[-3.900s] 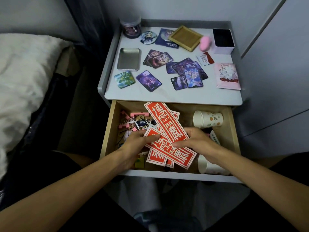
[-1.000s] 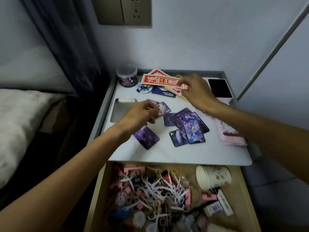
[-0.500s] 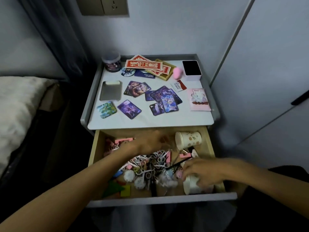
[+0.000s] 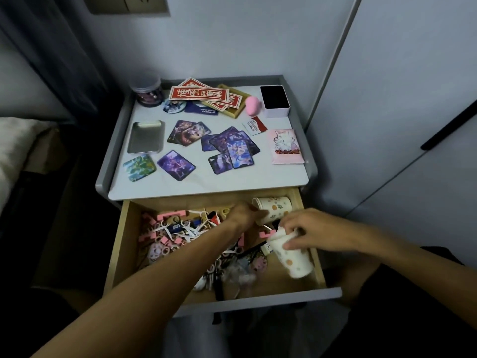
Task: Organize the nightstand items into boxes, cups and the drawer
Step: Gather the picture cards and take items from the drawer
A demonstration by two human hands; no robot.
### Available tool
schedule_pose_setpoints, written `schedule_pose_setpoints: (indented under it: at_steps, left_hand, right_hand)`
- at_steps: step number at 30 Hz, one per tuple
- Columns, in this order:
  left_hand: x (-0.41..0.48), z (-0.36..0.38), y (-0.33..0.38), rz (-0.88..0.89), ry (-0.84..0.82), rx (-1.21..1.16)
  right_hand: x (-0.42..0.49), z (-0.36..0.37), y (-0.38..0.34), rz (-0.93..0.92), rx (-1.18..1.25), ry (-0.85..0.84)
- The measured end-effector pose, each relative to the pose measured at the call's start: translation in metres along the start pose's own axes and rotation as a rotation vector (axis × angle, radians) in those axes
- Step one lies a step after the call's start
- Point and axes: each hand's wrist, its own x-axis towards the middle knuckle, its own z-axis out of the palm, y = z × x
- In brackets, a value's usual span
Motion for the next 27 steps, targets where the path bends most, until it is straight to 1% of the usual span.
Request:
schedule_pose_setpoints:
  at_steps: [2, 4, 8, 10, 15, 17, 19, 24, 26, 27]
  left_hand:
    - [0.000, 0.004, 0.004, 0.007, 0.020, -0.003]
    - [-0.007, 0.004, 0.008, 0.051, 0.030, 0.061]
    - [-0.041, -0.018, 0.013, 0.217, 0.070, 0.296]
    - [-0.061, -0.034, 0.017, 0.289, 0.067, 0.355]
    - [-0.097, -0.069, 0.037, 0.412, 0.107, 0.246]
    - [-0.106, -0.080, 0.048, 0.456, 0.126, 0.188]
    - [-0.110, -0.092, 0.059, 0.495, 0.165, 0.138]
    - [-0.104, -0.129, 0.083, 0.564, 0.315, 0.095]
    - [-0.095, -0.149, 0.091, 0.576, 0.407, 0.088]
    - [-0.085, -0.160, 0.096, 0.575, 0.453, 0.043]
  right_hand:
    - [0.000, -0.005, 0.002, 0.058, 0.115, 0.121]
    - [0.001, -0.008, 0.001, 0.117, 0.212, 0.194]
    - [-0.003, -0.012, -0.001, 0.160, 0.334, 0.282]
    - [-0.003, -0.016, -0.005, 0.155, 0.417, 0.352]
    - [0.007, -0.030, -0.032, 0.069, 0.682, 0.574]
    - [0.014, -0.039, -0.048, 0.006, 0.776, 0.626]
    - [0.021, -0.051, -0.062, -0.019, 0.816, 0.642]
    - [0.046, -0.082, -0.074, -0.013, 0.796, 0.579]
    - [0.064, -0.102, -0.070, -0.016, 0.816, 0.600]
    - [0.076, -0.116, -0.068, -0.018, 0.784, 0.631]
